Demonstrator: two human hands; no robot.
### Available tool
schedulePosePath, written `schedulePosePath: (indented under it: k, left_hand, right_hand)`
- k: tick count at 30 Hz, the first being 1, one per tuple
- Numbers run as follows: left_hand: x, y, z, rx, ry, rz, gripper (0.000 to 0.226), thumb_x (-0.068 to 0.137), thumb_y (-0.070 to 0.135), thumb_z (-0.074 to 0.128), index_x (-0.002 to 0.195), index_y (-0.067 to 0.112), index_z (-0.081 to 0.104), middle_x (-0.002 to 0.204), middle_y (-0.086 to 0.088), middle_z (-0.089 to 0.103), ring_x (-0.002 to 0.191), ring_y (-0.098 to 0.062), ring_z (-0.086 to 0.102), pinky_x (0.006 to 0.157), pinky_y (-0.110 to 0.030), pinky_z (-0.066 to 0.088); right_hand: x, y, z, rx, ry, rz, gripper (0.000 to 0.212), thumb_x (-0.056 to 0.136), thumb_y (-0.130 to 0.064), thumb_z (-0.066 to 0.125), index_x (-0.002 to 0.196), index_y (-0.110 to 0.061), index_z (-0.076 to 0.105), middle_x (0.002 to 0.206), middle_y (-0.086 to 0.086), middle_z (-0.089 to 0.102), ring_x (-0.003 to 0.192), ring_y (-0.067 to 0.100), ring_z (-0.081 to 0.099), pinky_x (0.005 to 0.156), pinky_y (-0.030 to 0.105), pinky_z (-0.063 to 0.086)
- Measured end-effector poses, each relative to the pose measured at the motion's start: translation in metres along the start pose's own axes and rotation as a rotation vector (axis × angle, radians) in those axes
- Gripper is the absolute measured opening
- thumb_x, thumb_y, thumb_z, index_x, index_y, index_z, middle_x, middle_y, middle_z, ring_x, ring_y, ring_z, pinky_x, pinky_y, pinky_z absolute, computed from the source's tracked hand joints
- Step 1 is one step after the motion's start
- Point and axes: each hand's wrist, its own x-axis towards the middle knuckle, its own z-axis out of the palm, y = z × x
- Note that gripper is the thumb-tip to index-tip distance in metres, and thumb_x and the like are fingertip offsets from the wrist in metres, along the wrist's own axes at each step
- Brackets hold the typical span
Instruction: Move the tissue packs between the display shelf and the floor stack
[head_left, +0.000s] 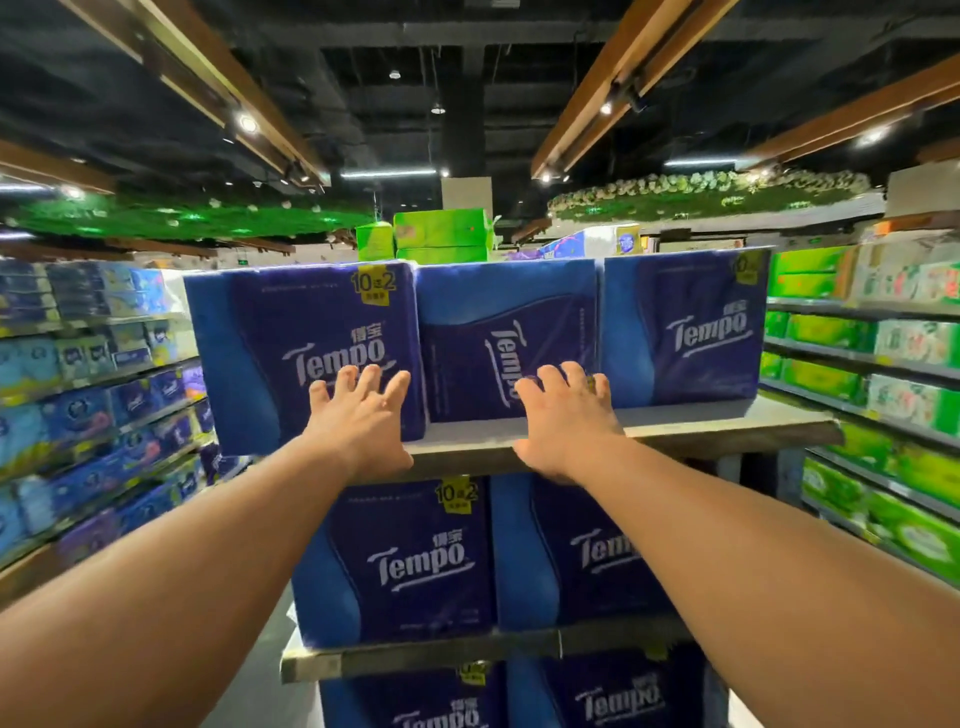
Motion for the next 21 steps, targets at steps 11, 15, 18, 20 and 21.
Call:
schedulePosePath:
  k: [11,15,18,20,21]
  left_hand:
    - [-0.177,0.057,-0.024,-0.051,-0.036,0.096,0.103,0.078,0.061,0.065,0.157,0.028,0.008,0.157,-0.004,0.024,0.145,-0.031,0.018,0.115,-0.056,0.023]
    - [-0.263,0.076,0.003,-0.052,-0.209,0.109,0.106,0.077,0.063,0.067,0.158,0.027,0.008,0.158,-0.006,0.024,0.144,-0.033,0.019,0.113,-0.056,0.026]
    - [-0.324,0.094,0.029,-0.046,-0.338,0.13,0.103,0.078,0.058,0.066,0.157,0.026,0.008,0.156,-0.007,0.025,0.143,-0.034,0.02,0.113,-0.057,0.025]
    - [-0.361,0.109,0.046,-0.059,-0.389,0.149,0.1,0.078,0.056,0.066,0.157,0.026,0.011,0.154,-0.007,0.028,0.142,-0.034,0.022,0.113,-0.057,0.024]
    - [-0.38,0.117,0.054,-0.064,-0.417,0.162,0.099,0.079,0.055,0.065,0.157,0.026,0.011,0.153,-0.008,0.029,0.141,-0.035,0.022,0.113,-0.057,0.024]
  right_hand:
    - [-0.202,0.006,-0.025,0.022,-0.107,0.073,0.066,0.091,-0.05,0.057,0.148,-0.025,0.034,0.151,0.007,0.034,0.142,0.033,0.024,0.115,0.055,0.021]
    - [-0.295,-0.01,-0.003,0.043,-0.3,0.075,0.072,0.085,-0.064,0.058,0.143,-0.027,0.037,0.142,0.005,0.041,0.135,0.033,0.031,0.109,0.056,0.027]
    - [-0.368,-0.022,0.023,0.045,-0.442,0.069,0.076,0.083,-0.069,0.058,0.143,-0.026,0.038,0.142,0.005,0.04,0.135,0.035,0.031,0.109,0.058,0.026]
    - [-0.411,-0.028,0.04,0.049,-0.504,0.068,0.077,0.082,-0.07,0.057,0.143,-0.026,0.037,0.143,0.005,0.04,0.135,0.036,0.031,0.108,0.058,0.026]
    - [-0.433,-0.03,0.049,0.057,-0.541,0.072,0.077,0.082,-0.07,0.057,0.143,-0.026,0.038,0.142,0.005,0.04,0.134,0.035,0.031,0.108,0.058,0.026]
